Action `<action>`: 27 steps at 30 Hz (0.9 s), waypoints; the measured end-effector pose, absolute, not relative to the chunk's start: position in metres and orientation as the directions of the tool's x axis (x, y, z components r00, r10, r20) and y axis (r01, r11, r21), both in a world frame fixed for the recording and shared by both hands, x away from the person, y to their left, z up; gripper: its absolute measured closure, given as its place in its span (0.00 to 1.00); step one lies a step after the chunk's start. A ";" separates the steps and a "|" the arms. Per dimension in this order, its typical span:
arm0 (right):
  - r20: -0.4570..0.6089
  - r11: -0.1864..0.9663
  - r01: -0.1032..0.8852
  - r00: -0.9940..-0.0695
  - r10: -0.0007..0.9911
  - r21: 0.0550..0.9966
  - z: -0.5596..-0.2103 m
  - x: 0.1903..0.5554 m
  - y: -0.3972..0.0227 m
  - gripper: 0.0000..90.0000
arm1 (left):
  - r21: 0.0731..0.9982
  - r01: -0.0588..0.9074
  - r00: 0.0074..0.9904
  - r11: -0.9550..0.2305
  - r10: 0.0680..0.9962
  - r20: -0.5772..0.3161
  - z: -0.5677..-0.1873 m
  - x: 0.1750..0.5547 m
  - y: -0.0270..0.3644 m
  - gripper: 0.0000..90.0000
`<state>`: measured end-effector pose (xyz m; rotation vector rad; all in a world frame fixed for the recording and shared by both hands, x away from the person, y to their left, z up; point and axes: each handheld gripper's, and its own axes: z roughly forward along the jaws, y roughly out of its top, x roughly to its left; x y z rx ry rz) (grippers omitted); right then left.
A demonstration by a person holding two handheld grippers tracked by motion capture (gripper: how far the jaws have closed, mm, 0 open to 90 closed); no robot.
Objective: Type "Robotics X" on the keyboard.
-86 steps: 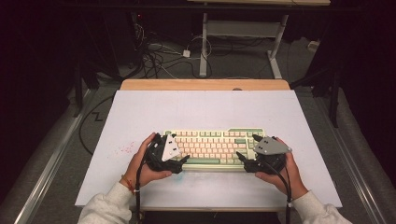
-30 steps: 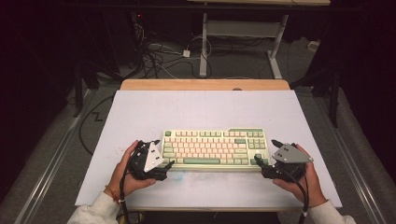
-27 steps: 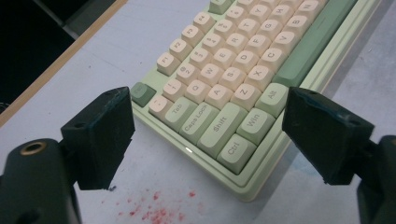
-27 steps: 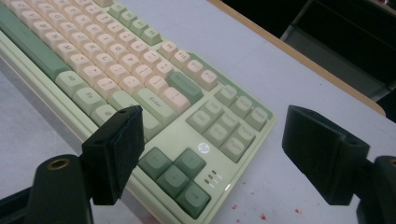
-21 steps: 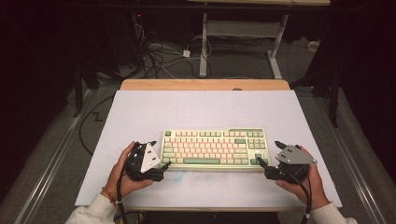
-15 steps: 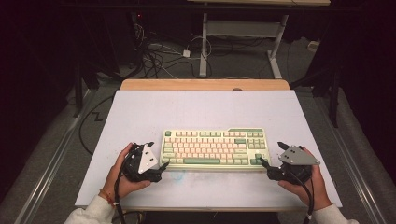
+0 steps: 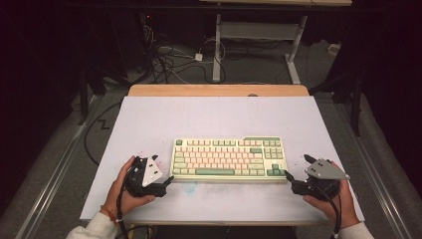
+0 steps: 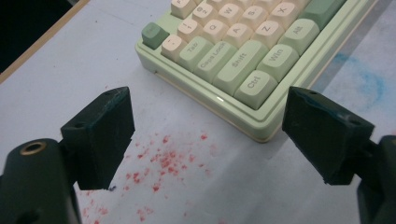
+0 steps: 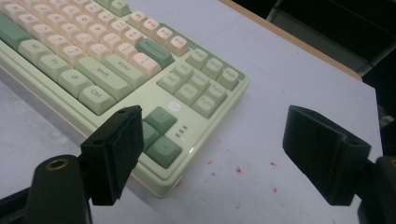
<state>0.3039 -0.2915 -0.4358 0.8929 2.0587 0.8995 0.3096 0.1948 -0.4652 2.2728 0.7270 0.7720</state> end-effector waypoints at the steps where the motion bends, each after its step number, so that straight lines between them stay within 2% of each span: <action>1: -0.324 0.520 0.306 -0.509 0.797 0.798 -0.437 0.304 -0.292 0.23 | 0.698 0.296 0.676 -0.652 0.659 0.330 -0.466 0.309 0.196 0.17; 15: -0.288 0.477 0.343 -0.476 0.831 0.809 -0.447 0.301 -0.305 0.18 | 0.691 0.355 0.659 -0.629 0.693 0.293 -0.475 0.305 0.217 0.17; 27: -0.288 0.470 0.338 -0.468 0.836 0.816 -0.453 0.299 -0.308 0.18 | 0.688 0.380 0.644 -0.619 0.710 0.283 -0.479 0.300 0.223 0.17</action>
